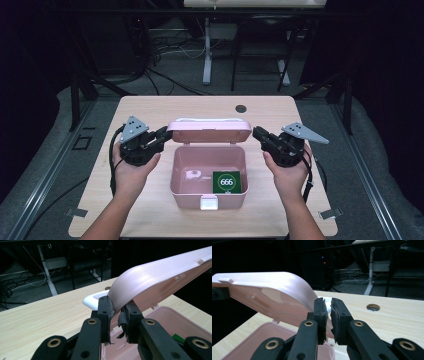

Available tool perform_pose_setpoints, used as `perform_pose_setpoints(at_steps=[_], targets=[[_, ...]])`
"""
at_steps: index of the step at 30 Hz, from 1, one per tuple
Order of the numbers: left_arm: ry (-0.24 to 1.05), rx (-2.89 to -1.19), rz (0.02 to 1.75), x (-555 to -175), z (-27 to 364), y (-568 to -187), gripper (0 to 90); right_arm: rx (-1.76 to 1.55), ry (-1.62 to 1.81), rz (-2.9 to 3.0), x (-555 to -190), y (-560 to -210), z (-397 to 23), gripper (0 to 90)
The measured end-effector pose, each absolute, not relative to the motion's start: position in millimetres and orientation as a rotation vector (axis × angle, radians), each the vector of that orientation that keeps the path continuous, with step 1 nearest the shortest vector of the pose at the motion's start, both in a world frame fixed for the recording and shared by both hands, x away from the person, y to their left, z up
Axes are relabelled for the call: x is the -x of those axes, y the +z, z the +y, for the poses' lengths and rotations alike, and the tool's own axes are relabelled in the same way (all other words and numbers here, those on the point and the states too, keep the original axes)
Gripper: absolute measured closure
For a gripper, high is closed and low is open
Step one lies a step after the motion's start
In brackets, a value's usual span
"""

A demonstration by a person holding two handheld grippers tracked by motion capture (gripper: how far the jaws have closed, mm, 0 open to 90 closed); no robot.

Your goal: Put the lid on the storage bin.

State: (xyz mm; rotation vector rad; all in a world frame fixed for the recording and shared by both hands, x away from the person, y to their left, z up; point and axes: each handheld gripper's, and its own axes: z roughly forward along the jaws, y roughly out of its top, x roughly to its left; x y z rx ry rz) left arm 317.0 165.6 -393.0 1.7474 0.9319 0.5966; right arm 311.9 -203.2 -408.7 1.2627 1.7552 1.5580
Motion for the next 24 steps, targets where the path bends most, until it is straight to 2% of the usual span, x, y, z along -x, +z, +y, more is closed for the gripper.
perform_pose_setpoints(at_steps=[24], targets=[[0.557, -1.77, 0.909, -295, 171, -405, 77.0, -1.254, 1.565, 1.8, -310, -416, -200, 81.9]])
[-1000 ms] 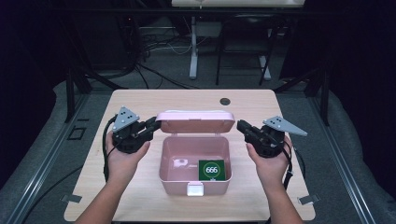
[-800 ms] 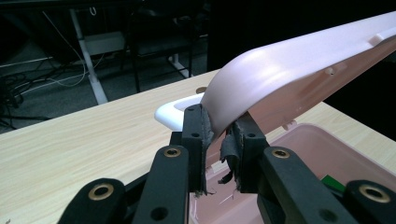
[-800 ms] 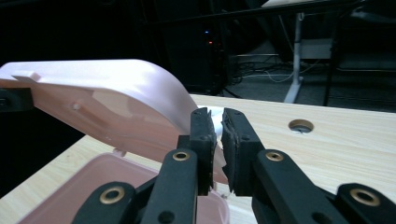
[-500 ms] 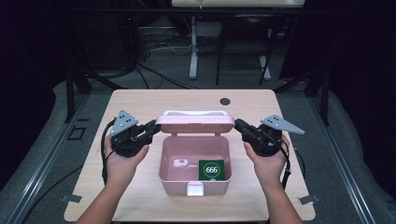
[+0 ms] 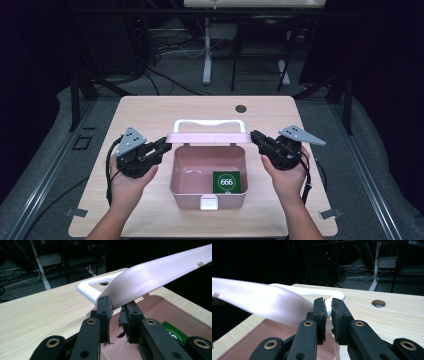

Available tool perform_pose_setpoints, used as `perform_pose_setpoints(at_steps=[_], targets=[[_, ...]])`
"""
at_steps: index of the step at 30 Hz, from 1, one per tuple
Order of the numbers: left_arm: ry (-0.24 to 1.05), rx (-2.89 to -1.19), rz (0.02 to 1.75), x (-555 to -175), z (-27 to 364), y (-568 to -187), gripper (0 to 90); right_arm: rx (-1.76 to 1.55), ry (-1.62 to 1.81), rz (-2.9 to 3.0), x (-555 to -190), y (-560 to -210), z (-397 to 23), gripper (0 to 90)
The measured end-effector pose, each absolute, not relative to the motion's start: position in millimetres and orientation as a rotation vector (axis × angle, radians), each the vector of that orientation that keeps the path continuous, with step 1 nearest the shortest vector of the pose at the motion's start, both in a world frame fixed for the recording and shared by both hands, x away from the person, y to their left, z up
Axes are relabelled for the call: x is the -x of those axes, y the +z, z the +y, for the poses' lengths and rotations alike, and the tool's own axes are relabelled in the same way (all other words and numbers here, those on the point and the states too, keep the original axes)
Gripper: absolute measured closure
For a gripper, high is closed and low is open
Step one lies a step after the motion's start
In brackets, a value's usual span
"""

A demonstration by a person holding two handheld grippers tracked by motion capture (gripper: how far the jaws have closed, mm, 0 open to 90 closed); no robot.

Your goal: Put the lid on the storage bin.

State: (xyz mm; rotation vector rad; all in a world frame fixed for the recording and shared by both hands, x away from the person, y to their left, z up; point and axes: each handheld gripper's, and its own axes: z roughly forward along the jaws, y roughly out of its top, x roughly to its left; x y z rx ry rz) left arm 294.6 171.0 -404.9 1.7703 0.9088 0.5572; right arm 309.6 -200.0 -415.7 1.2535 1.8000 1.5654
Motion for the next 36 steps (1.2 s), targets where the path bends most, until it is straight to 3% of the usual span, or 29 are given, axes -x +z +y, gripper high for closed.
perform_pose_setpoints(at_steps=[36], targets=[[0.543, -1.808, 0.865, -257, 177, -431, 76.1, -1.266, 1.567, 1.772, -309, -415, -207, 80.7]])
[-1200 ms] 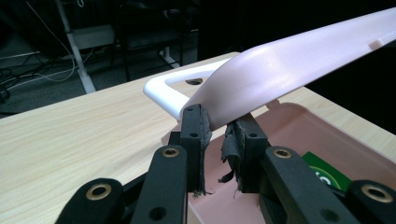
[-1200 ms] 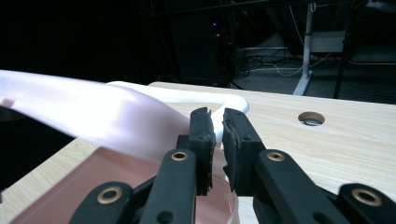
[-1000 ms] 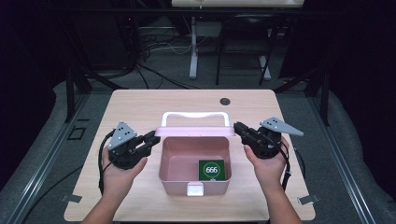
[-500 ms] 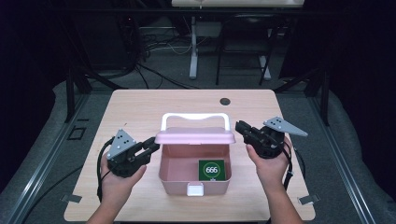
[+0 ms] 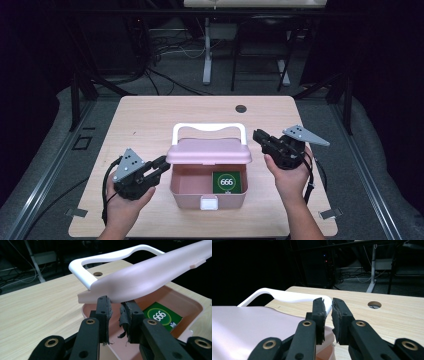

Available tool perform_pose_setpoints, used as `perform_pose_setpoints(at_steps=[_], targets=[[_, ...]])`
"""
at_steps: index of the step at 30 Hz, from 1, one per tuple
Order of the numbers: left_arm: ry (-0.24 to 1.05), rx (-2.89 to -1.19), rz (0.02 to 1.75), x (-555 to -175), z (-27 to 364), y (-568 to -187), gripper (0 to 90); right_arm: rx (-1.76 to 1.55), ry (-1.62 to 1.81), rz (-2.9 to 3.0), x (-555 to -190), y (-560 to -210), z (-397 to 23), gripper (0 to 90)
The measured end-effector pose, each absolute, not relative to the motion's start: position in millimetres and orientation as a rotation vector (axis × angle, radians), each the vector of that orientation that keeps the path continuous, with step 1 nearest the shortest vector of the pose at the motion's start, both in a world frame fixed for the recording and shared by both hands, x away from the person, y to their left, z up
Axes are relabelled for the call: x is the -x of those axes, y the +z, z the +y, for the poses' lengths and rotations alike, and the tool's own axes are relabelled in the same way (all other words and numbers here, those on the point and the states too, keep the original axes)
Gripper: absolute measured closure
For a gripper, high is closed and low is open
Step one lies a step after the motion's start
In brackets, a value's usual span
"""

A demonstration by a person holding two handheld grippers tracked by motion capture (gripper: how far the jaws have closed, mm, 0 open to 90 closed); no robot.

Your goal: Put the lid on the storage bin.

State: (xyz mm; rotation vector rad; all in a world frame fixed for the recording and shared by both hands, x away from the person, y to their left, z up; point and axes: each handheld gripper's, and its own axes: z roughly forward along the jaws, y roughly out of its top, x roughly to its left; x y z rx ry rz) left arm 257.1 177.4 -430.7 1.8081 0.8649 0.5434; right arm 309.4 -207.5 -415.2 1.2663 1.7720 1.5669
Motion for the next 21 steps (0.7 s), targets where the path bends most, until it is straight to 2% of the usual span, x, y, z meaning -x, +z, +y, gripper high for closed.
perform_pose_setpoints(at_steps=[21], targets=[[0.493, -1.823, 0.867, -242, 182, -453, 76.6, -1.267, 1.555, 1.772, -310, -416, -209, 80.2]])
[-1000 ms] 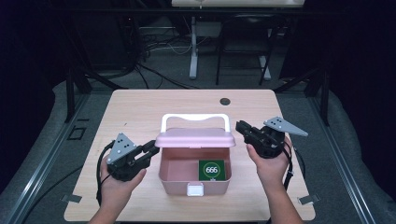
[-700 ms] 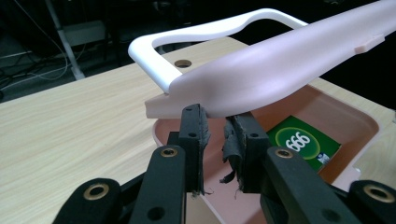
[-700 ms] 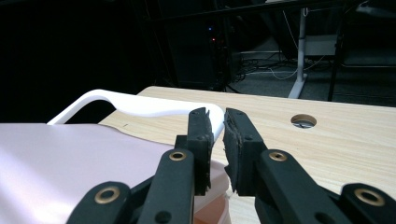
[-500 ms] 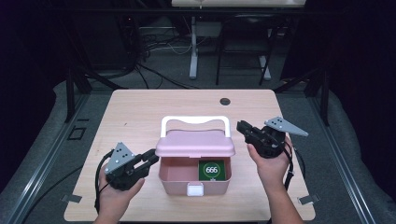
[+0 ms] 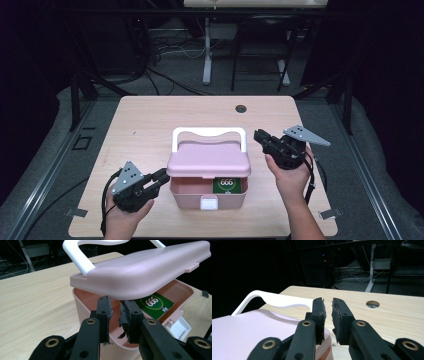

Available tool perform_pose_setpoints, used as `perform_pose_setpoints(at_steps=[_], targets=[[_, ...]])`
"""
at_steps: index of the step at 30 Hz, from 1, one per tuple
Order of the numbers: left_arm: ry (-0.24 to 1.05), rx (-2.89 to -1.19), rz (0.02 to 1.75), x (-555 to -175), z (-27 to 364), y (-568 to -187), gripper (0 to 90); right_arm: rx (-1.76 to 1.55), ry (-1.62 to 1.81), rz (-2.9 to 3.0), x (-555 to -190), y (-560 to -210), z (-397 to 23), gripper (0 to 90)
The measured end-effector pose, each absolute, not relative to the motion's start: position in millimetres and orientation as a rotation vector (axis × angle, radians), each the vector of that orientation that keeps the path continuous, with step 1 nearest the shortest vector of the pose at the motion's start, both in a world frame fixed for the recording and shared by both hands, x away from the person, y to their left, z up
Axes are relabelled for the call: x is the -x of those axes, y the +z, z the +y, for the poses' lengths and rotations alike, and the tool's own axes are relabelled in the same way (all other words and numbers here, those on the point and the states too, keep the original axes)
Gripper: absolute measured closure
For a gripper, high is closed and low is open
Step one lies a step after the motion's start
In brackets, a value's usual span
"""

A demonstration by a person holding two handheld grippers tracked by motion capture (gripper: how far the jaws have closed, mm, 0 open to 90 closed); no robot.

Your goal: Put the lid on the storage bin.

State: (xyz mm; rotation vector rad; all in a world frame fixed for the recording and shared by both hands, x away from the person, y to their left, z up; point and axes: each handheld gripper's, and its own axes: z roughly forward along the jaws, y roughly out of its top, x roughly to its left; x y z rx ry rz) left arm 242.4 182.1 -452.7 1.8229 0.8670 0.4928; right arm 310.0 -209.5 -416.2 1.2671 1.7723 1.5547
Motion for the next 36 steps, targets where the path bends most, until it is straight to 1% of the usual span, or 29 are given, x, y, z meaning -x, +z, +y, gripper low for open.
perform_pose_setpoints(at_steps=[12, 36], targets=[[0.469, -1.812, 0.873, -236, 185, -461, 77.2, -1.261, 1.564, 1.776, -310, -417, -209, 79.6], [0.444, -1.864, 0.886, -225, 187, -473, 77.7, -1.257, 1.557, 1.805, -311, -420, -204, 79.1]])
